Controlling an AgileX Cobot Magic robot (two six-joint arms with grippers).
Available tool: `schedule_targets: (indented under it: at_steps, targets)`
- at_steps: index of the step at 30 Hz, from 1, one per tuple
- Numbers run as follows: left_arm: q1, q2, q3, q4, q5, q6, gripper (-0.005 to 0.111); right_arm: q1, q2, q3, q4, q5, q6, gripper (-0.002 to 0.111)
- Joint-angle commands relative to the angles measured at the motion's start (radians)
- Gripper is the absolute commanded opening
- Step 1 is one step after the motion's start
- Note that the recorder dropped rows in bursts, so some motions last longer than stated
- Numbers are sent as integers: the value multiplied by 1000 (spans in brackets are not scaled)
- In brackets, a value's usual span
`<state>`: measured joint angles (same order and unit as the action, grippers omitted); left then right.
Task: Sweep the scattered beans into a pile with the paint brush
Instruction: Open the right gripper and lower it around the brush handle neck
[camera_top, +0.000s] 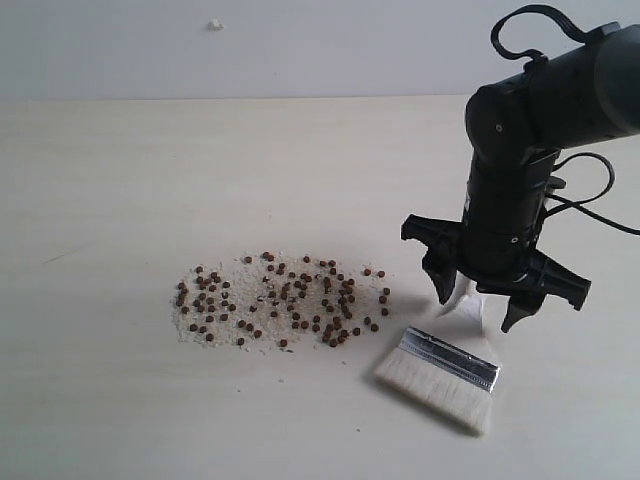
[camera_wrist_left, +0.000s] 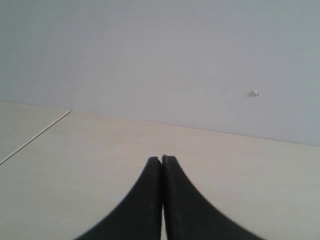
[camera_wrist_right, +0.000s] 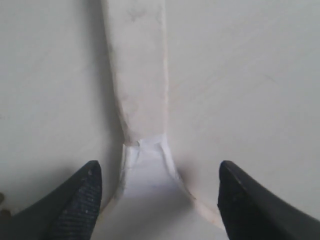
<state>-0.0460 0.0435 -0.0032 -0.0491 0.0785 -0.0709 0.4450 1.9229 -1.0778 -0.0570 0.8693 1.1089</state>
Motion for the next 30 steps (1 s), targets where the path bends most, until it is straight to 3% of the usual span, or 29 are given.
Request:
schedule_targets:
  at_steps: [1, 30]
  targets:
    - [-5, -8, 3, 0, -3, -9, 0, -5, -1, 3, -8, -55, 0, 62]
    - [-5, -8, 3, 0, -1, -9, 0, -5, -1, 31, -18, -64, 22, 62]
